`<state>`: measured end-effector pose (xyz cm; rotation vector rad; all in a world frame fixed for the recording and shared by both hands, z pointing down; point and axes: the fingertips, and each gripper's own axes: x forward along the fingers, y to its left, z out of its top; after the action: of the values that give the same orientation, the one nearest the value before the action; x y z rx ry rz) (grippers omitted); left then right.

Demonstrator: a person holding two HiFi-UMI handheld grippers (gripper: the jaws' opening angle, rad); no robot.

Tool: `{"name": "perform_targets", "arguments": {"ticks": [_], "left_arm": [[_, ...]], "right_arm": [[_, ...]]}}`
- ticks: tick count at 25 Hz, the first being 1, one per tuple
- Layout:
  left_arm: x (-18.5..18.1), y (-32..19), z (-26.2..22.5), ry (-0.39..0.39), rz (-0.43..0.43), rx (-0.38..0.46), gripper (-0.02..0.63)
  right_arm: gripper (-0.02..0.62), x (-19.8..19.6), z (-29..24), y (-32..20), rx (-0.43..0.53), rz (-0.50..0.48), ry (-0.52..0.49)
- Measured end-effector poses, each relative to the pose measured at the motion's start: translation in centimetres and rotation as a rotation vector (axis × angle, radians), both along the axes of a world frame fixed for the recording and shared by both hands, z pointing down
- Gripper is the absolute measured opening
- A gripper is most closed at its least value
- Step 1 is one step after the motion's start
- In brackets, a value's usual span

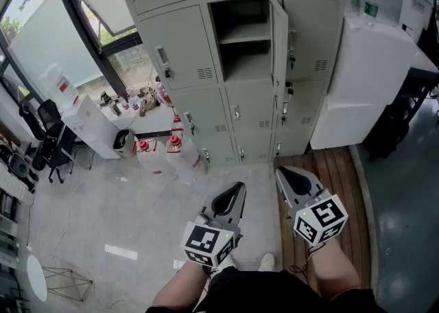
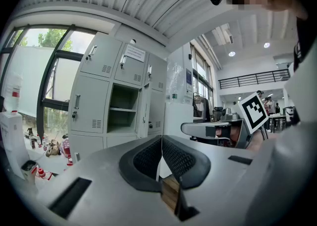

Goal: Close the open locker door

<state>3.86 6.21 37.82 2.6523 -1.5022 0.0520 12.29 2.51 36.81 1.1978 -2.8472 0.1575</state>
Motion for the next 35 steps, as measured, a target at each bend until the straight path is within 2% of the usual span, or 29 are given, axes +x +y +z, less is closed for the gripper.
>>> {"name": "perform_targets", "arguments": {"ticks": [6,16,35], "left_arm": [[-0.8,0.4,0.2,0.001,0.007,-0.023,0.017],[-3.8,0.0,-0.8,0.024,0.004,0.002,0.018],[-13.2,-2.1,-0.8,0.022,0.054,0.01,0.017]], "right_arm": [[0.053,-1.1,-0.1,0.3,0.006,-0.004,0.003],[0.054,-4.4,-0.6,0.3,0.012,-0.018,0.014],[0.053,-13.0,-0.8,-1.9,0.012,0.043,0.008]]}}
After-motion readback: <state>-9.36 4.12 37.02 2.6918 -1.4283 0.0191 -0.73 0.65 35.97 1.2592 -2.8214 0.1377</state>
